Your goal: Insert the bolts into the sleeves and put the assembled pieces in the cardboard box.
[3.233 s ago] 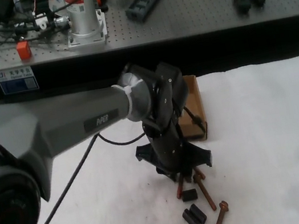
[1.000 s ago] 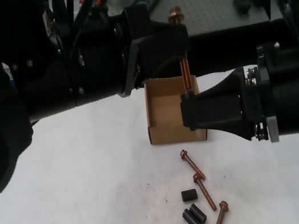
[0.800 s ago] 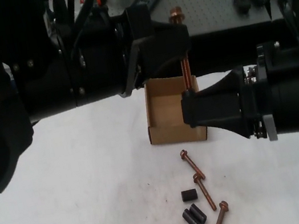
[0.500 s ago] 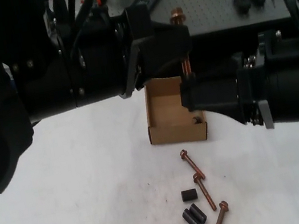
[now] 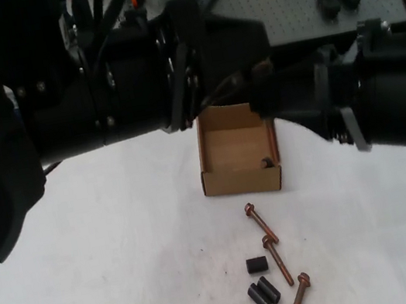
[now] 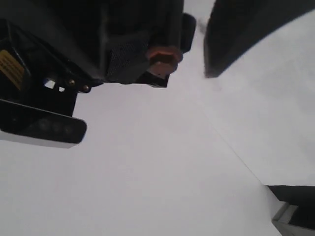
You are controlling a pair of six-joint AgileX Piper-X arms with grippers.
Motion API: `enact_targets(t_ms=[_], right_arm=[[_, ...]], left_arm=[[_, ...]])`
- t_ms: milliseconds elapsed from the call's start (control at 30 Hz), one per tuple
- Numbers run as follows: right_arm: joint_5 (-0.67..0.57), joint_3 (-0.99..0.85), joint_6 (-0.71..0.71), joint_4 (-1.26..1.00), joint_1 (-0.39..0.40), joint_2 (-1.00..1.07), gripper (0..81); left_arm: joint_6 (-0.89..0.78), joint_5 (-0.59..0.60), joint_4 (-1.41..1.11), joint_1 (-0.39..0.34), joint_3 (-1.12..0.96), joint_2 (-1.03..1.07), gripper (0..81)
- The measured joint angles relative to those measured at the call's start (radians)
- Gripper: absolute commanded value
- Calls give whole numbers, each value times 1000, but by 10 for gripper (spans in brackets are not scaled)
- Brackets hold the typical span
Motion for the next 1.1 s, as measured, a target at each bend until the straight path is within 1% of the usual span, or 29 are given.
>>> enact_targets(t_ms=[33, 100, 133, 167, 233, 267, 333, 467, 500, 567, 600, 633, 667, 700, 767, 800, 867, 933, 967, 1000, 1100], right_arm=[[18, 0, -50, -17, -31, 19, 17], [28, -3, -92, -45, -70, 70, 17], [29, -3, -95, -48, -74, 70, 17], [34, -9, -104, -52, -90, 103, 17], [51, -39, -117, -60, -123, 206, 17], [51, -43, -117, -60, -123, 216, 17], [81, -83, -130, -61, -139, 318, 17], [165, -237, -190, -49, -147, 601, 17], [191, -276, -206, -41, -147, 602, 17], [211, -324, -218, -23, -147, 722, 17], [234, -375, -227, 1, -147, 786, 17], [269, -475, -235, 51, -147, 897, 17], [279, -530, -238, 77, -147, 953, 17], [281, -539, -238, 82, -147, 963, 17], [292, -617, -241, 117, -147, 1052, 17], [292, -625, -240, 121, -147, 1052, 17], [298, -693, -240, 156, -147, 1134, 17], [300, -724, -232, 167, -147, 1163, 8], [299, -749, -220, 180, -147, 1195, 38], [301, -770, -203, 193, -147, 1224, 92], [279, -800, -159, 212, -147, 1281, 308]], left_arm=[[0, -19, 0, 0, 0, 0, 453], [0, -70, 0, 0, 0, 0, 422], [0, -95, 0, 0, 0, 0, 418], [0, -95, 0, 0, 0, 0, 418], [9, -142, 0, 6, 0, 0, 419], [10, -144, 0, 9, 0, 0, 419], [25, -152, 6, 15, 0, 0, 419], [77, -173, 81, 18, 0, -7, 419], [102, -198, 137, 18, 0, -10, 419], [125, -240, 195, 18, 0, -18, 419], [136, -262, 224, 18, 0, -23, 419], [135, -266, 224, 18, 0, -23, 419], [143, -283, 248, 18, 0, -29, 419], [152, -298, 268, 18, 0, -35, 419], [169, -325, 309, 18, 0, -52, 419], [179, -329, 324, 18, 0, -58, 419], [187, -336, 358, 19, 0, -72, 419], [194, -340, 382, 19, 0, -84, 419], [196, -340, 395, 19, 0, -86, 419], [196, -340, 406, 19, 0, -88, 419], [203, -343, 435, 19, 0, -88, 419]])
